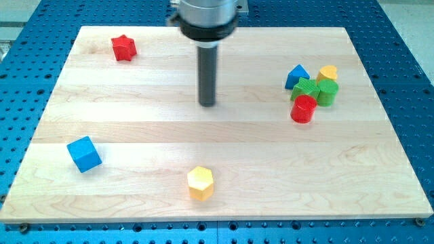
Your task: Move the cube left to red circle
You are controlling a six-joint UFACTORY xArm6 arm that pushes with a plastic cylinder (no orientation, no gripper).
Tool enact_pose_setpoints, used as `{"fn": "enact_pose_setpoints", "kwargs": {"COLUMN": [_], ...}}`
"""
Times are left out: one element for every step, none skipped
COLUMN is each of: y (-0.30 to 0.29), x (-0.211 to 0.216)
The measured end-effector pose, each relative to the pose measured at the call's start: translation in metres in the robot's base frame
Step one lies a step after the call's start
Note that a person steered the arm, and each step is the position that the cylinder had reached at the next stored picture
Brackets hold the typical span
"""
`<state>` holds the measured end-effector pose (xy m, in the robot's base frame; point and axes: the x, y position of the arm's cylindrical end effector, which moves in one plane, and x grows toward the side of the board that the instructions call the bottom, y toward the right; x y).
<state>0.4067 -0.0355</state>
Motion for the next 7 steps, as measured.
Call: {"fn": "enact_pose_setpoints", "kwargs": {"y": [-0.069,-0.140,-0.207,-0.252,-0.254,-0.219,-0.165], "x": [-0.015,-0.020,-0.001,0.062,0.123,0.149,0.118]}}
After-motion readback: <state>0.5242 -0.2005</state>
